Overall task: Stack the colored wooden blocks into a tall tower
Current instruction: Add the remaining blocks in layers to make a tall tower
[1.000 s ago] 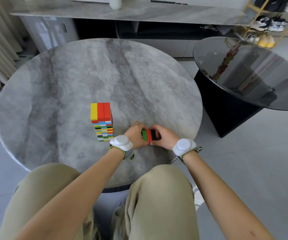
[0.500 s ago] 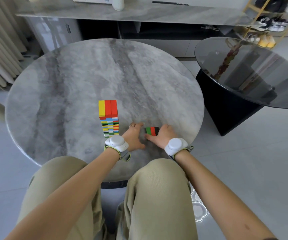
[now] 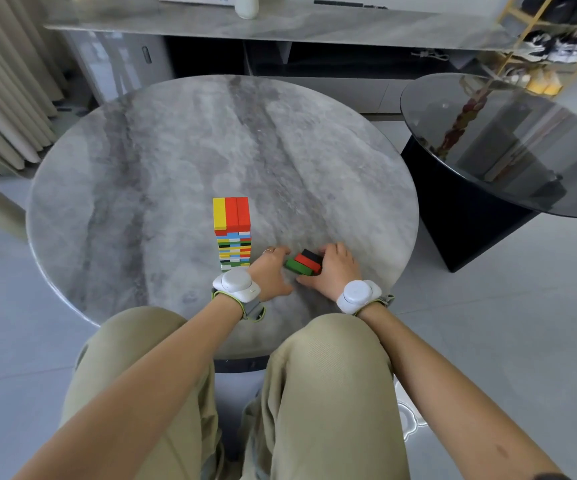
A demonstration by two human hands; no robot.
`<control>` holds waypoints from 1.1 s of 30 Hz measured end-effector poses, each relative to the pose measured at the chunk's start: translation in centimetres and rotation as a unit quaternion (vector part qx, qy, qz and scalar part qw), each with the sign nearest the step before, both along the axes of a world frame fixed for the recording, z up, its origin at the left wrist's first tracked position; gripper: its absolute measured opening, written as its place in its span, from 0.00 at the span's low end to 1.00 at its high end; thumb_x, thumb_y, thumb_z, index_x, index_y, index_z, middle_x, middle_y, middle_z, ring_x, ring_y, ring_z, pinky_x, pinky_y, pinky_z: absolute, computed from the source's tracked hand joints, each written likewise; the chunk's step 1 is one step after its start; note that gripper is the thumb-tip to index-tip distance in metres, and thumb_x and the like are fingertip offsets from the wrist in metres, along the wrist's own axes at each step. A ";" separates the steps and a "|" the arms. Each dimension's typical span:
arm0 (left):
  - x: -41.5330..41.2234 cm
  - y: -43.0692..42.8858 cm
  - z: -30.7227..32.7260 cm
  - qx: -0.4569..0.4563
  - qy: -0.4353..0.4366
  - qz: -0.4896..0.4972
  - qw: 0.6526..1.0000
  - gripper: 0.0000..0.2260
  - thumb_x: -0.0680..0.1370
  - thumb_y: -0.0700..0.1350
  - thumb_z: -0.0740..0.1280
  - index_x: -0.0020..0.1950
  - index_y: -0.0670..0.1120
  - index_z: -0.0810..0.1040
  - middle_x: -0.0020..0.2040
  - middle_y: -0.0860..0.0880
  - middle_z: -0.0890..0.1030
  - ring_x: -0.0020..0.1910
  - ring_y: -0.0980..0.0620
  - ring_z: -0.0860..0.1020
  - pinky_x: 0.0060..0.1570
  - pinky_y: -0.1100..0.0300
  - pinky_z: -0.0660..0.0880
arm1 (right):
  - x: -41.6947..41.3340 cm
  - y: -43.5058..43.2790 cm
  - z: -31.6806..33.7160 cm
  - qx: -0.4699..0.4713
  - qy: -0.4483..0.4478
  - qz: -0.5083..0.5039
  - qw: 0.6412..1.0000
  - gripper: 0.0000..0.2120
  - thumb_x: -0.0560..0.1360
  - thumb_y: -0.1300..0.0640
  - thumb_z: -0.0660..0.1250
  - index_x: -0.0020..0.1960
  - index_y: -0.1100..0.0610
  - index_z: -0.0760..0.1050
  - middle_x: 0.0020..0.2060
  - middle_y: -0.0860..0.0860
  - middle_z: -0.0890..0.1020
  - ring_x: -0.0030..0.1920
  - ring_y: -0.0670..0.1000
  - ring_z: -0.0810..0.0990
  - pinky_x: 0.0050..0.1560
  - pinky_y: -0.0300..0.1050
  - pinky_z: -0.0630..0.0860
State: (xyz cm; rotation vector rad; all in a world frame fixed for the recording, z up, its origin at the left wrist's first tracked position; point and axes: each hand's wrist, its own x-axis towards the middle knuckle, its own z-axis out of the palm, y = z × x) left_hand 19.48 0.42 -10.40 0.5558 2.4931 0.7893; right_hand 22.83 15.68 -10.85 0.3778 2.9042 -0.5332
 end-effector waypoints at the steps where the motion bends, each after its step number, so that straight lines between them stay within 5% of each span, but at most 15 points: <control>1: 0.1 0.1 0.1 0.006 -0.005 -0.004 1.000 0.34 0.71 0.41 0.71 0.73 0.42 0.60 0.65 0.41 0.69 0.56 0.45 0.77 0.56 0.58 0.73 | 0.1 0.0 0.0 -0.011 0.003 0.002 1.000 0.33 0.66 0.42 0.73 0.63 0.59 0.68 0.60 0.55 0.71 0.59 0.57 0.72 0.58 0.51 0.72; 7: 0.4 0.3 0.6 0.020 -0.026 -0.012 0.999 0.31 0.72 0.39 0.69 0.73 0.43 0.60 0.65 0.42 0.69 0.55 0.48 0.77 0.50 0.64 0.71 | 0.1 0.0 0.2 -0.071 -0.002 0.021 0.997 0.26 0.68 0.50 0.73 0.60 0.60 0.70 0.57 0.55 0.70 0.50 0.57 0.77 0.51 0.53 0.75; 12: 1.1 0.2 2.5 0.033 -0.025 -0.008 0.999 0.25 0.75 0.40 0.66 0.71 0.42 0.64 0.63 0.44 0.72 0.51 0.47 0.77 0.54 0.60 0.74 | -0.4 0.8 0.9 -0.077 -0.016 0.026 0.997 0.25 0.65 0.51 0.74 0.57 0.61 0.72 0.55 0.55 0.72 0.49 0.58 0.77 0.50 0.51 0.74; 15: 1.7 -0.9 5.2 0.076 -0.034 -0.007 0.996 0.17 0.76 0.39 0.63 0.65 0.42 0.70 0.55 0.47 0.75 0.49 0.43 0.80 0.49 0.52 0.80 | -1.4 1.5 2.8 -0.119 0.022 0.011 0.993 0.22 0.65 0.54 0.76 0.55 0.61 0.74 0.53 0.56 0.72 0.51 0.57 0.77 0.50 0.42 0.70; 21: 2.8 -4.0 10.9 0.144 0.000 0.017 0.989 0.09 0.79 0.35 0.57 0.53 0.39 0.76 0.46 0.43 0.79 0.34 0.52 0.78 0.25 0.66 0.76 | -4.6 -0.1 9.9 -0.168 0.154 0.063 0.972 0.19 0.65 0.57 0.76 0.54 0.59 0.76 0.48 0.53 0.71 0.40 0.45 0.70 0.44 0.28 0.67; 25: 2.8 -7.8 13.9 0.181 0.077 0.050 0.979 0.06 0.76 0.40 0.66 0.39 0.45 0.76 0.34 0.50 0.78 0.22 0.60 0.72 0.25 0.72 0.66 | -5.1 -3.7 14.3 -0.200 0.166 0.180 0.949 0.20 0.66 0.59 0.76 0.56 0.59 0.75 0.49 0.51 0.70 0.37 0.48 0.69 0.40 0.27 0.67; 29: 1.0 -11.1 13.7 0.212 0.174 0.134 0.952 0.15 0.67 0.47 0.76 0.47 0.50 0.74 0.40 0.55 0.75 0.32 0.60 0.70 0.35 0.69 0.68 | -5.7 -6.8 15.2 -0.161 0.105 0.268 0.944 0.21 0.65 0.56 0.76 0.55 0.55 0.75 0.47 0.48 0.70 0.36 0.45 0.67 0.45 0.39 0.69; 33: -0.9 -12.1 11.4 0.190 0.185 0.119 0.957 0.33 0.63 0.49 0.79 0.64 0.48 0.68 0.59 0.52 0.70 0.54 0.57 0.70 0.50 0.66 0.68 | -6.7 -8.0 14.5 -0.154 0.077 0.281 0.944 0.23 0.66 0.56 0.75 0.58 0.56 0.74 0.48 0.48 0.70 0.36 0.42 0.67 0.41 0.33 0.66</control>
